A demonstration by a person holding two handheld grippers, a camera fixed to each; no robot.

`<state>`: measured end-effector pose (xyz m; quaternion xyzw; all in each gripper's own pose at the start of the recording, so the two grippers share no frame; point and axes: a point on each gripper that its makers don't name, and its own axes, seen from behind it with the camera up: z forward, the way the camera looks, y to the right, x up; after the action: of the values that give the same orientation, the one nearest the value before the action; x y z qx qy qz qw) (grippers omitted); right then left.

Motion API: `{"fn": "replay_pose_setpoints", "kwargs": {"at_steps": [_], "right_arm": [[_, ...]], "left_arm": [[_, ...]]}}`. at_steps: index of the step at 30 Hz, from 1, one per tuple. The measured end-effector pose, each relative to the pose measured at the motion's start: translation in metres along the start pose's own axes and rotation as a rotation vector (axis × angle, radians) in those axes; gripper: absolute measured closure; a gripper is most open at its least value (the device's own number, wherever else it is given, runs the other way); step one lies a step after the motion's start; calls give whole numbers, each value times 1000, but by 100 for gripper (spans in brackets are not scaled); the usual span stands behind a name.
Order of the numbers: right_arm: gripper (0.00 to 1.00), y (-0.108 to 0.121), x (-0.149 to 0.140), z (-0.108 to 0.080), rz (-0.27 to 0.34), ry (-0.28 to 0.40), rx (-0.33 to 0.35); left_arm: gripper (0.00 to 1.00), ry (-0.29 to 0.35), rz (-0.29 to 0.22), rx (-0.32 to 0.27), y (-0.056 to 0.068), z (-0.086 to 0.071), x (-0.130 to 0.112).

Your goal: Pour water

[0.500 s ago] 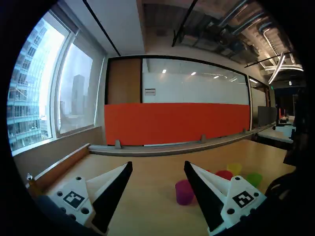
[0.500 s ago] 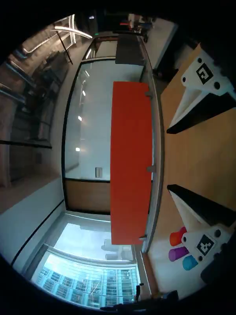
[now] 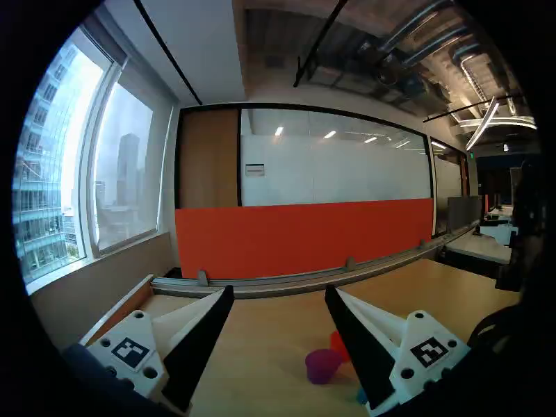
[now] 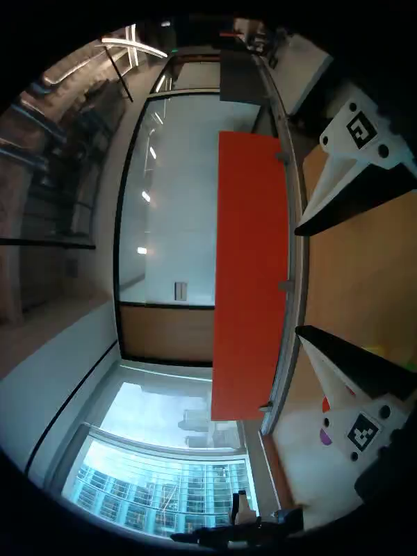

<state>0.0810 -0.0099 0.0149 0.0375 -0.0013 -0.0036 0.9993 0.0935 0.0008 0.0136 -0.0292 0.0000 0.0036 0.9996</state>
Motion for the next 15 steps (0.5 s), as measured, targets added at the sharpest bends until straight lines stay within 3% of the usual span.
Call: {"fn": "replay_pose_setpoints", "kwargs": {"at_steps": [8,15], "right_arm": [[0,-8,15,4,-12,-11,44],[0,-28,19,3,-19,-10,155]], "left_arm": [[2,1,-40,-114,21,4,25],[2,10,-21,-188,33,1,32]]}}
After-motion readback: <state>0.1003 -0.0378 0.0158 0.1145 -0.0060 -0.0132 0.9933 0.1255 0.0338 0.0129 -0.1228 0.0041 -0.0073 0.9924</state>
